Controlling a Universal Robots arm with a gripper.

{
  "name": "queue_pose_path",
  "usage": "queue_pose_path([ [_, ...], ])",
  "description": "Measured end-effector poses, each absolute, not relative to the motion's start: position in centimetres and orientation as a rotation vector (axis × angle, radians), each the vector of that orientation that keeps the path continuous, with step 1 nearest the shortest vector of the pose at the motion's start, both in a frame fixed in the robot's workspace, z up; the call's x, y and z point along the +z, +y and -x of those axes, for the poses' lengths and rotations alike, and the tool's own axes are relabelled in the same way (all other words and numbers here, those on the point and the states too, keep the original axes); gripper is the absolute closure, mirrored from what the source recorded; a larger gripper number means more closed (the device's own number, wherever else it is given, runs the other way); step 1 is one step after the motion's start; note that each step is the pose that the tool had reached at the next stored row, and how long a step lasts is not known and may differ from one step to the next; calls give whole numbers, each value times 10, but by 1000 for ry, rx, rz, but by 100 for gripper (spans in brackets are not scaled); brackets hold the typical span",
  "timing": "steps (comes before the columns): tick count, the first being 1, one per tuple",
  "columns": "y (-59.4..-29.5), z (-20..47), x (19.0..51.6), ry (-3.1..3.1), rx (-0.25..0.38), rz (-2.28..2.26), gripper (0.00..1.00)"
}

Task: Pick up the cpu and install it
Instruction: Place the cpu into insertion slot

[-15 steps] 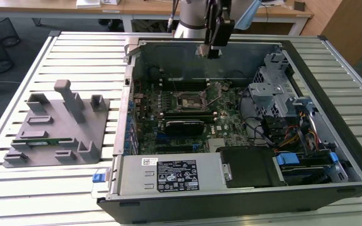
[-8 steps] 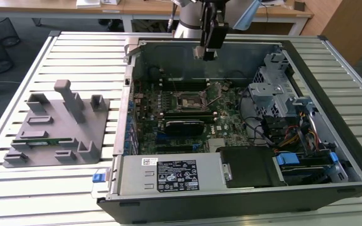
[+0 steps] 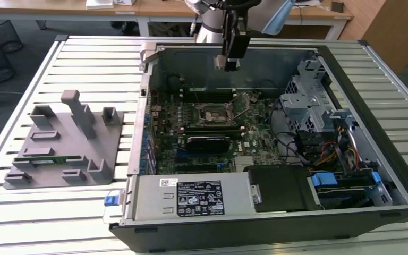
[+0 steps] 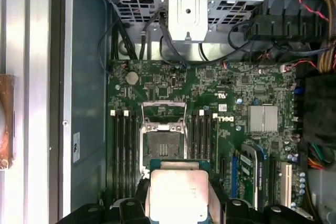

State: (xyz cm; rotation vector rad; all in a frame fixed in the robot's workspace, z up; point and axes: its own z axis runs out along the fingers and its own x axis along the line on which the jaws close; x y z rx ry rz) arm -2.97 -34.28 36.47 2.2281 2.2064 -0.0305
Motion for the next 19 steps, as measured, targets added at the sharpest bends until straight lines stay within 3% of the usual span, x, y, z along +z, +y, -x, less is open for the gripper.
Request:
queue_pose_path([
  [19,-331,35,330,2262,-22,-2165,47],
])
